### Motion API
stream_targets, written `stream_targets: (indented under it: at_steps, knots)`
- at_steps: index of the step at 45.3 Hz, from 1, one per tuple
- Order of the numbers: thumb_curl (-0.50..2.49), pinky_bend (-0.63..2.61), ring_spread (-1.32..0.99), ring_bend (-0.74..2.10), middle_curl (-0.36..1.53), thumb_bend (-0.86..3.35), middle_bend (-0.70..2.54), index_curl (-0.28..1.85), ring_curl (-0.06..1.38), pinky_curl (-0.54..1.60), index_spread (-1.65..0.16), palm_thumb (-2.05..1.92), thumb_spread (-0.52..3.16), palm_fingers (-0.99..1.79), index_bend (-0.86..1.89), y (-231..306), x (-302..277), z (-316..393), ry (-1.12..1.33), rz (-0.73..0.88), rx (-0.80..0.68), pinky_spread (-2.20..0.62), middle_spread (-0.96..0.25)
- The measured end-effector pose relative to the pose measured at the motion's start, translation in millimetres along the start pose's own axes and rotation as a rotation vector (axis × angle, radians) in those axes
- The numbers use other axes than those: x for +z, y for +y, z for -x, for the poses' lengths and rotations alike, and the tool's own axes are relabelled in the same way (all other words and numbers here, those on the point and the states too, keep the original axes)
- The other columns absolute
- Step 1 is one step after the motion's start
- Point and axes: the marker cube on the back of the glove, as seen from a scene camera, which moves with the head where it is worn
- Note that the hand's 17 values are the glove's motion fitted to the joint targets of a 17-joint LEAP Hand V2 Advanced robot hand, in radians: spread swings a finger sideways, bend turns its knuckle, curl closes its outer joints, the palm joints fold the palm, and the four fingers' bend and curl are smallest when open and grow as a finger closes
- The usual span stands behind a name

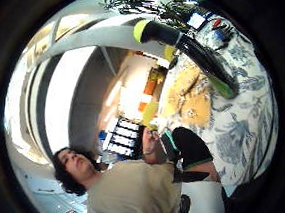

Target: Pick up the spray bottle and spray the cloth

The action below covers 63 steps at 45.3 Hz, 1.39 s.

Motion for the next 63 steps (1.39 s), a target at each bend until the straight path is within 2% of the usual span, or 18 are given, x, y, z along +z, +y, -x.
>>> stream_targets:
  at_steps: [8, 17, 23, 24, 25, 27, 34, 40, 47, 53, 54, 56, 63]
  knots:
    - [0.35, 0.52, -0.08, 0.54, 0.29, 0.00, 0.20, 0.18, 0.31, 0.35, -0.40, 0.80, 0.96, 0.29, 0.12, -42.5, 19.7, 2.4, -0.178, -0.044, 0.030, 0.20, -0.04]
    - [0.38, 0.61, -0.08, 0.60, 0.30, 0.00, 0.19, 0.17, 0.32, 0.36, -0.38, 0.90, 0.95, 0.51, 0.10, -71.7, 33.5, 15.8, -0.182, -0.131, 0.061, 0.13, -0.04]
    - [0.42, 0.60, -0.11, 0.63, 0.34, 0.03, 0.25, 0.20, 0.33, 0.35, -0.33, 1.00, 0.97, 0.89, 0.14, -77.1, 35.3, 14.9, -0.176, -0.231, 0.066, -0.02, -0.06]
    - [0.43, 0.60, -0.12, 0.62, 0.35, 0.03, 0.28, 0.21, 0.34, 0.36, -0.32, 1.02, 0.95, 0.98, 0.15, -77.6, 34.7, 14.5, -0.175, -0.248, 0.059, -0.06, -0.07]
    - [0.46, 0.61, -0.14, 0.64, 0.38, 0.03, 0.35, 0.23, 0.35, 0.37, -0.32, 1.05, 0.84, 1.20, 0.21, -78.1, 34.1, 14.2, -0.173, -0.263, 0.051, -0.11, -0.10]
    - [0.49, 0.64, -0.15, 0.66, 0.41, 0.05, 0.39, 0.26, 0.37, 0.39, -0.31, 1.09, 0.78, 1.31, 0.26, -79.7, 32.7, 14.4, -0.168, -0.291, 0.039, -0.13, -0.12]
    - [0.56, 0.79, -0.19, 0.83, 0.52, 0.07, 0.58, 0.39, 0.48, 0.50, -0.29, 1.17, 0.66, 1.44, 0.54, -84.3, 29.0, 19.4, -0.184, -0.341, -0.004, -0.12, -0.17]
    - [0.63, 0.87, -0.20, 0.96, 0.61, 0.08, 0.75, 0.49, 0.56, 0.57, -0.27, 1.21, 0.53, 1.34, 0.70, -88.5, 28.6, 26.0, -0.276, -0.303, 0.001, -0.12, -0.20]
    - [0.68, 0.96, -0.20, 1.05, 0.70, 0.08, 0.86, 0.57, 0.62, 0.65, -0.25, 1.20, 0.49, 1.22, 0.80, -77.0, 25.6, 19.5, -0.231, -0.254, -0.020, -0.12, -0.21]
    - [0.65, 0.83, -0.17, 0.94, 0.62, -0.06, 0.66, 0.53, 0.57, 0.59, -0.24, 1.03, 0.56, 0.94, 0.54, -61.7, 19.3, 16.7, -0.236, -0.170, 0.013, -0.19, -0.15]
    - [0.64, 0.74, -0.15, 0.86, 0.60, -0.05, 0.59, 0.53, 0.55, 0.58, -0.24, 1.01, 0.63, 0.65, 0.51, -57.4, 17.4, 15.5, -0.242, -0.147, 0.015, -0.12, -0.13]
    - [0.62, 0.76, -0.12, 0.76, 0.58, -0.05, 0.53, 0.54, 0.57, 0.63, -0.27, 0.97, 0.71, 0.29, 0.45, -47.2, 13.9, 12.6, -0.248, -0.112, 0.018, 0.00, -0.10]
    - [0.56, 0.64, -0.08, 0.54, 0.47, -0.05, 0.38, 0.39, 0.41, 0.46, -0.34, 0.87, 0.83, 0.14, 0.21, -7.7, -1.9, 3.6, -0.183, -0.092, 0.029, 0.16, -0.06]
